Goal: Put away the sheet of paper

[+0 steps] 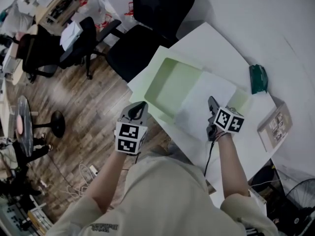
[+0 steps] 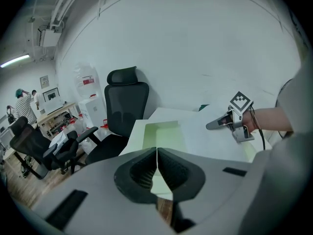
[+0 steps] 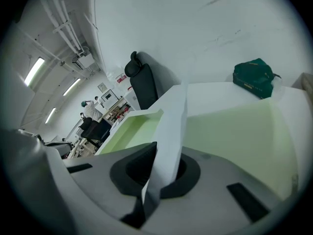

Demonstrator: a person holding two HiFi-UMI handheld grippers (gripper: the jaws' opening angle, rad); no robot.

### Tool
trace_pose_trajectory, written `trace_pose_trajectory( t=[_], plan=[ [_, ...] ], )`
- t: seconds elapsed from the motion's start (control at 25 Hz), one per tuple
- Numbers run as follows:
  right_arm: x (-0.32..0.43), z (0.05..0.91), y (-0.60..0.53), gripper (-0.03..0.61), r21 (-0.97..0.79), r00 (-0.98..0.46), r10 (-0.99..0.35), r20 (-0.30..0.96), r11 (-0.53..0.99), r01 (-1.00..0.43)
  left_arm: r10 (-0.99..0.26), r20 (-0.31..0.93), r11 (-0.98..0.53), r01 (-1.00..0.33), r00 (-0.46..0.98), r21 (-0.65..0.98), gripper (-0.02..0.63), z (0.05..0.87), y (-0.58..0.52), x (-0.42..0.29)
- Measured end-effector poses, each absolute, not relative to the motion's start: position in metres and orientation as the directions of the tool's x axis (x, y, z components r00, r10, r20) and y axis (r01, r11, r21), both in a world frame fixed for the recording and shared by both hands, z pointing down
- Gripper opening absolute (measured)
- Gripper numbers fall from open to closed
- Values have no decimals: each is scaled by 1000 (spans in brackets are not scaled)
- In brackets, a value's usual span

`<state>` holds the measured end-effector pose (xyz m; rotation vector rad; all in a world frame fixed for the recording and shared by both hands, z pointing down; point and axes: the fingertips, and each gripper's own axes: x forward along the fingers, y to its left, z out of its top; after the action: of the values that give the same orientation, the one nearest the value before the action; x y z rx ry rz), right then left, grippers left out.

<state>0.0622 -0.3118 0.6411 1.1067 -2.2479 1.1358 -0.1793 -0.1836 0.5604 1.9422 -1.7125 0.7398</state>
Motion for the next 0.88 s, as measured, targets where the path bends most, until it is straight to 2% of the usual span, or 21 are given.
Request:
trace_pose_trajectory(
  t=[0.4,0.88],
  plan=[
    [47,670,-319,23,-537,-618,-420,664,307,-786,-714,696,-133,-991,78,-25,21,579,-206,-203],
    [16,683,-331,23,-518,-567,-423,707,237,-822,-667,723,-231,-973,180,30,21,603,-242,-232]
  ],
)
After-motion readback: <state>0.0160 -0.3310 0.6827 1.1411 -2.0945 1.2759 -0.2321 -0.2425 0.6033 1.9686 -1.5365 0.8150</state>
